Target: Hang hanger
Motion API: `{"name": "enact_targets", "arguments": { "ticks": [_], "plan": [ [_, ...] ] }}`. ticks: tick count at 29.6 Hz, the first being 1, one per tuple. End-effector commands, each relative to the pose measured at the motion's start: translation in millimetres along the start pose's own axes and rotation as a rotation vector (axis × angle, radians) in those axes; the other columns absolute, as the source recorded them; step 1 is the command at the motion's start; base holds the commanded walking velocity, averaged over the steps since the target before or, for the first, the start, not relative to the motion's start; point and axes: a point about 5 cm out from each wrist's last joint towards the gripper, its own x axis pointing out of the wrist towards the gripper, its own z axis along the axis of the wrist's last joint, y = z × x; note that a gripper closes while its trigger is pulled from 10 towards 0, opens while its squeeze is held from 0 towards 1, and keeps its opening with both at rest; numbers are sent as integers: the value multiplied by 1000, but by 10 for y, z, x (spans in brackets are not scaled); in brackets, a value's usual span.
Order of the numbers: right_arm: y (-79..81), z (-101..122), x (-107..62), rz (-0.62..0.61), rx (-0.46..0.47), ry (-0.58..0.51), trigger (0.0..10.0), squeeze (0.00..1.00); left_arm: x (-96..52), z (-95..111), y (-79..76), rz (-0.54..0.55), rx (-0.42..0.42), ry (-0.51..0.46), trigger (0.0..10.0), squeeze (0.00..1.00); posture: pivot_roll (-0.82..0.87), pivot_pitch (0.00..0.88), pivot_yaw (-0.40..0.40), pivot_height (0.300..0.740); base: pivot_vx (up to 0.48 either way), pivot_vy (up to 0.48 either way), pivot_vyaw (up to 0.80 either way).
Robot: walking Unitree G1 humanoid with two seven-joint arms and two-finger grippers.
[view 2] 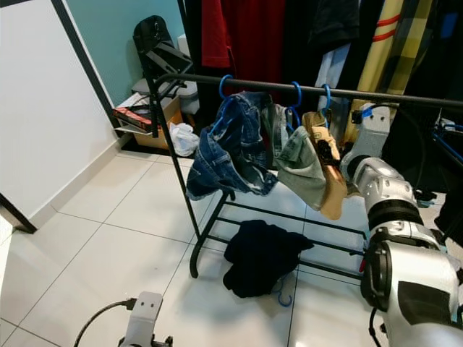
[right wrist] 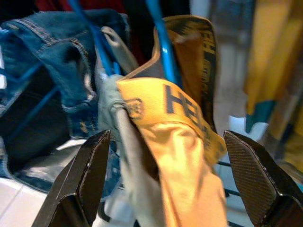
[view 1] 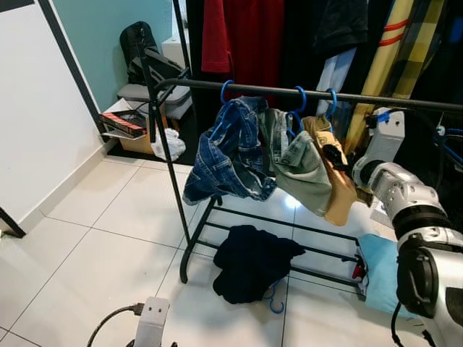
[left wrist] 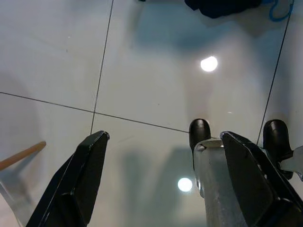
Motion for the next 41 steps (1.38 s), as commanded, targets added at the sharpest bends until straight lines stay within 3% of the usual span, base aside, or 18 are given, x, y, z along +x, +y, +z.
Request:
{"name": "enact_targets", "arguments": {
  "ticks": [1, 5, 13, 21, 24, 30, 35, 41],
  "plan": [
    [82, 126, 19, 37, -18, -46, 10000, 0, 2, 14, 58, 12, 0, -6, 10000, 0, -23, 35, 76, 740, 439, 0, 0],
    [69, 151, 15, 21, -66, -51, 10000, 0, 5, 29, 48, 9, -5, -10, 10000, 0, -27, 31, 73, 740, 437, 0, 0],
    [82, 266, 7, 28, -77, -108, 10000, 0, 7, 43, 34, 5, -10, -14, 10000, 0, -30, 25, 68, 740, 439, 0, 0],
    [86, 254, 14, 21, -149, -31, 10000, 0, 10, 60, 17, 9, -15, -19, 10000, 0, -35, 13, 59, 740, 414, 0, 0],
    [60, 213, 5, 22, -167, 34, 10000, 0, 11, 56, 14, 23, -26, -12, 10000, 0, -37, 9, 57, 740, 0, 0, 0],
    [40, 265, -32, 75, -183, 56, 10000, 0, 13, 67, 4, 22, -20, -15, 10000, 0, -49, 2, 55, 740, 0, 0, 0],
    [-207, 421, -196, 19, -184, 36, 10000, 0, 13, 69, -11, 17, -13, -15, 10000, 0, -64, 0, 56, 740, 0, 0, 0],
    [-318, 478, -339, 10, -198, 14, 10000, 0, 12, 66, -20, 14, -8, -15, 10000, 0, -71, 2, 59, 740, 0, 0, 0]
  ]
}}
